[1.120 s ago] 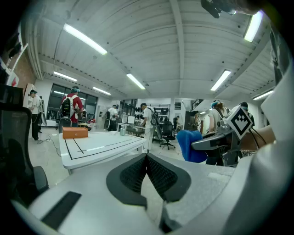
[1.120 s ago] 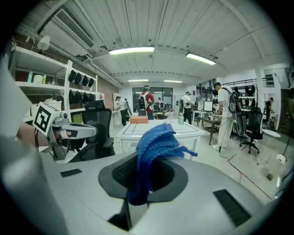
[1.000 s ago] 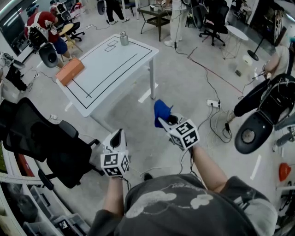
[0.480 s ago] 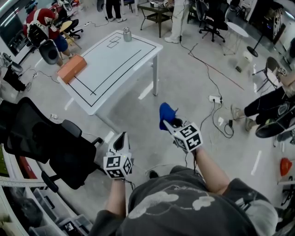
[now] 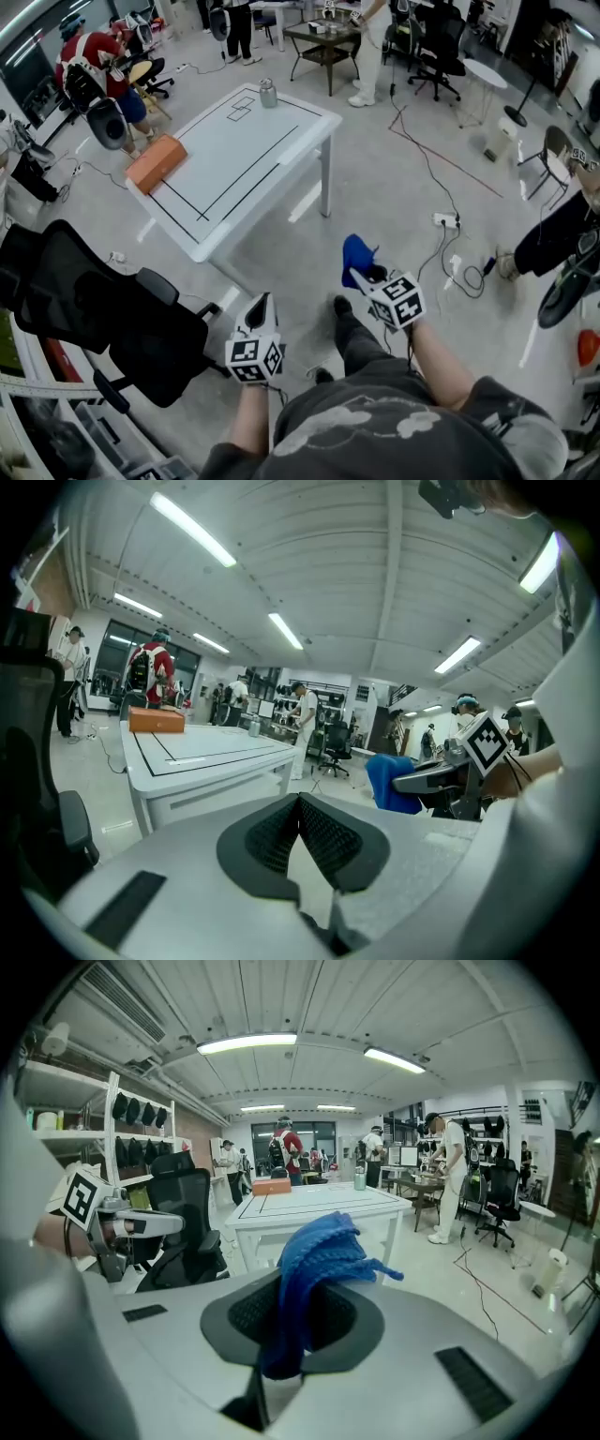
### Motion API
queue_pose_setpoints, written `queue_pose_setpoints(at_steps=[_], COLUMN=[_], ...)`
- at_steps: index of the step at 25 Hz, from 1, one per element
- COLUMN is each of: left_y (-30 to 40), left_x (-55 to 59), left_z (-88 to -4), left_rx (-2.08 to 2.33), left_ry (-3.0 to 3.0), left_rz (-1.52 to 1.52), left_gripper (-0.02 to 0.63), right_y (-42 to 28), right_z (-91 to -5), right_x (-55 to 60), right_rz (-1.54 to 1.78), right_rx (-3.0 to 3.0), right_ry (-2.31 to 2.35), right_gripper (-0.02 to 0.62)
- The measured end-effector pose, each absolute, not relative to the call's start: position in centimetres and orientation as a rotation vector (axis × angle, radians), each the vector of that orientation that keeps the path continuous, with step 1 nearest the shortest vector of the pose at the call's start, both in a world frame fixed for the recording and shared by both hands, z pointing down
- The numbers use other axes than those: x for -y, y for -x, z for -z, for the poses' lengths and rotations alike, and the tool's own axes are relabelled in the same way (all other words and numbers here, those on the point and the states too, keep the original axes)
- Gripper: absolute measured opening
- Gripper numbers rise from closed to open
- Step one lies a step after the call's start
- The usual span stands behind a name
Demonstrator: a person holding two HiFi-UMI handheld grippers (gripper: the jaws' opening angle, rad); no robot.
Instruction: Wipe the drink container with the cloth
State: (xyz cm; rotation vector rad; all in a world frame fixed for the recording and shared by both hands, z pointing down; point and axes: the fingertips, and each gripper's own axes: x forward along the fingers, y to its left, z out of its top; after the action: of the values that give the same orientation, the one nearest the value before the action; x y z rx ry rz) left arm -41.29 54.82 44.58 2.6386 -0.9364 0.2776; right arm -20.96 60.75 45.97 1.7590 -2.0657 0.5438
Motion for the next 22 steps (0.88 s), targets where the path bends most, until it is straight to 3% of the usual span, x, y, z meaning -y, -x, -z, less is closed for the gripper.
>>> queue_pose_setpoints(at_steps=[9, 22], left_y=[38.3, 26.4], left_x=[-45.5, -29.9], left_z=[-44.9, -44.6], left_rx=[1.061, 1.159], left_ry=[-2.620, -2.601], left_rz=[-0.298, -0.362], left_gripper=[0.002, 0.002], right_y=[17.6, 5.6], right_z=[-48.3, -48.5], right_x=[-49.2, -31.3], right_rz=[-0.553, -0.568], right_rx=[2.173, 2.251], right_ry=[-1.680, -1.593], right_gripper=[0.045, 0.046])
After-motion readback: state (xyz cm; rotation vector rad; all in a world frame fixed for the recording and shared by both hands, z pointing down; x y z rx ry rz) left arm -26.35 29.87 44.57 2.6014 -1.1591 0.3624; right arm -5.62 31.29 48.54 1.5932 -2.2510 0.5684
